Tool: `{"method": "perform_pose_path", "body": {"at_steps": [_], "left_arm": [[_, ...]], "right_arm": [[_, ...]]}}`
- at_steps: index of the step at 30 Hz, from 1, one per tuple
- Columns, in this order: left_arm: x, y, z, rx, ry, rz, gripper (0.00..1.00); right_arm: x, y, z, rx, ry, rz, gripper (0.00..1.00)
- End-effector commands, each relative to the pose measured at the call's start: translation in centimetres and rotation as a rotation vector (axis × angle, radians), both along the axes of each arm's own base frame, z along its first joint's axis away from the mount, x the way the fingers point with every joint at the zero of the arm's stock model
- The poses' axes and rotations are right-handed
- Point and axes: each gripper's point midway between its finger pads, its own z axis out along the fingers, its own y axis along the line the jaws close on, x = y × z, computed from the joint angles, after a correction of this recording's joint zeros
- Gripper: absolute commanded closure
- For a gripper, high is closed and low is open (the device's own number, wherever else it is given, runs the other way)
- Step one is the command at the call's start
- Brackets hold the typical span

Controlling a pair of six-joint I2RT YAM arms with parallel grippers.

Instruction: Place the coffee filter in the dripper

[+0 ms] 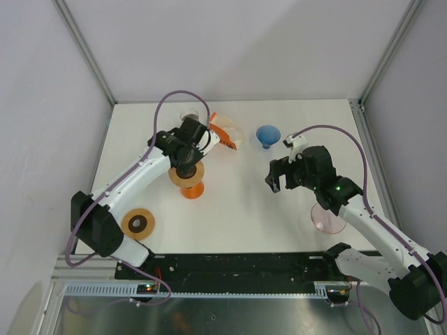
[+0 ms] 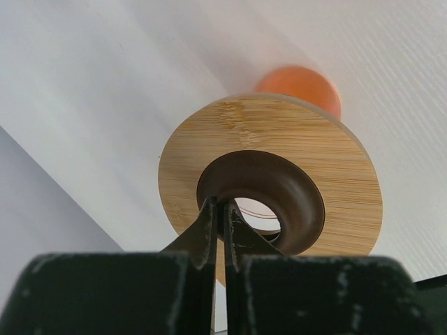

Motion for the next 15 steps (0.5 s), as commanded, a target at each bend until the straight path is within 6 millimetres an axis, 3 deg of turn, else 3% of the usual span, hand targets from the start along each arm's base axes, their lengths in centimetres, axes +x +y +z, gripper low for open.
{"method": "perform_pose_path", "body": {"at_steps": [1,15], "left_arm": [[0.8,0.3,0.2,0.033,-0.035,0.001,1.0],[0.7,-0.4,-2.0,0.02,0.019,-0.016,1.0]], "right_arm": [[0.4,0.0,1.8,0.004,-0.045,-0.007,0.01],[0.4,-0.4,1.3,-0.022,-0.035,-0.013,0.01]]}}
